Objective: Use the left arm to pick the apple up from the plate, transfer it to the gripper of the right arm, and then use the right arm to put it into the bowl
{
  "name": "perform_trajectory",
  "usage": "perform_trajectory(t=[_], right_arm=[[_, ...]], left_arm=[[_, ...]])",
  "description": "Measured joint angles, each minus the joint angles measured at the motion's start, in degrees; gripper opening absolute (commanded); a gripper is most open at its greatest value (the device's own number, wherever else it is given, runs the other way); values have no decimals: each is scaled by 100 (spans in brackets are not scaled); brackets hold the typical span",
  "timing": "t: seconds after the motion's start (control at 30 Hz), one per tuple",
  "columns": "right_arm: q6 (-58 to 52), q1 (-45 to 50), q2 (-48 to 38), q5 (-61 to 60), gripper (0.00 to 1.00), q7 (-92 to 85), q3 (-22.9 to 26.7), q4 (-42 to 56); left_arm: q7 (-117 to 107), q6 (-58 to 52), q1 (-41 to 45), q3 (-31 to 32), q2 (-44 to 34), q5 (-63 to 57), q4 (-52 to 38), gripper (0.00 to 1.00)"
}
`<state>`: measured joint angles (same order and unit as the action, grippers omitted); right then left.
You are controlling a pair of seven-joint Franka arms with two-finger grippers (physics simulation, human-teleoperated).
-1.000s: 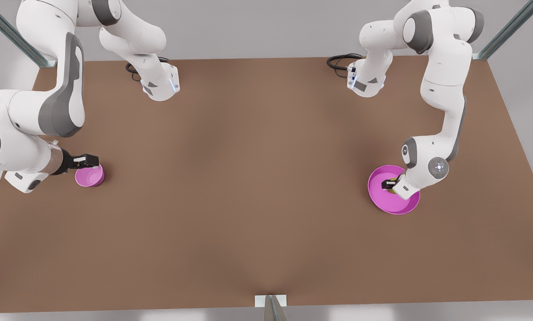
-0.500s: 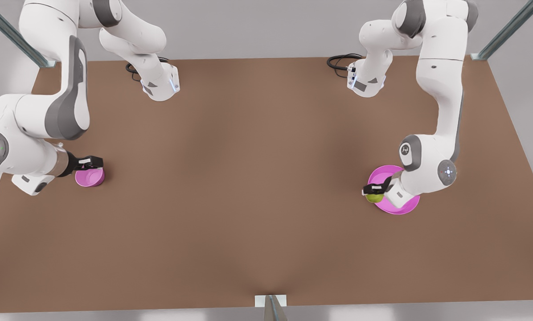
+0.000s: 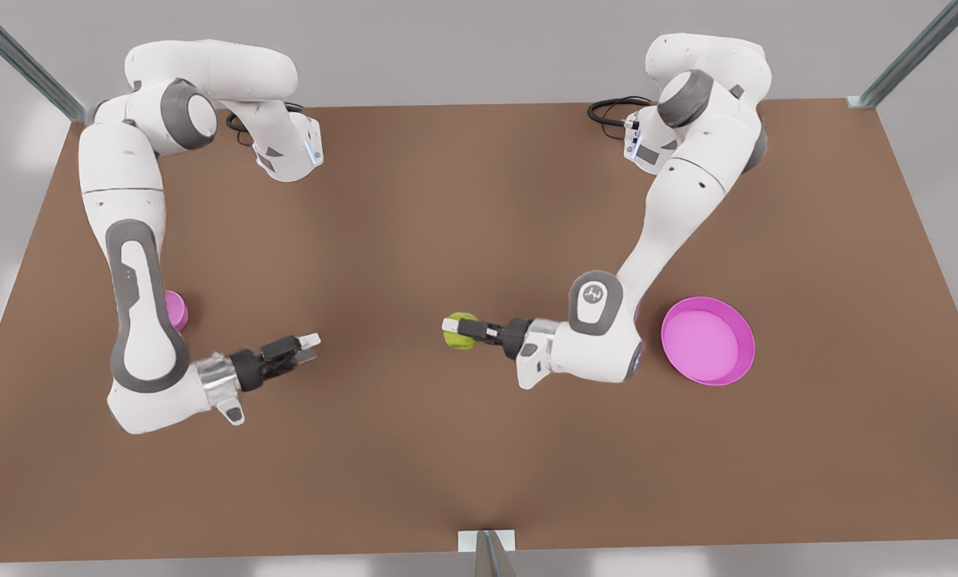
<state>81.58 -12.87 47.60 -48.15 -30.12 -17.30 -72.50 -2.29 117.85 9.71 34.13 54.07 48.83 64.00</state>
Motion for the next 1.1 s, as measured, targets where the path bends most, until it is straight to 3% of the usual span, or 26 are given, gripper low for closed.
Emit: perform_trajectory(t=[0.37,0.53,0.7,1.1], right_arm=[[1063,82,481,-1356,100,-4472,-622,-220],[1353,41,148,-2077,100,-6075,-628,-1160],[1564,87,-287,-2645,100,-7373,-630,-2067],[2134,446,-428,-3627,100,-9315,-870,-1972]], left_arm=[[-310,214,194,4,129,262,3,70],[-396,339,263,2,164,295,-20,70],[-456,453,299,0,189,299,-41,70],[-557,656,389,-7,277,297,-222,70]])
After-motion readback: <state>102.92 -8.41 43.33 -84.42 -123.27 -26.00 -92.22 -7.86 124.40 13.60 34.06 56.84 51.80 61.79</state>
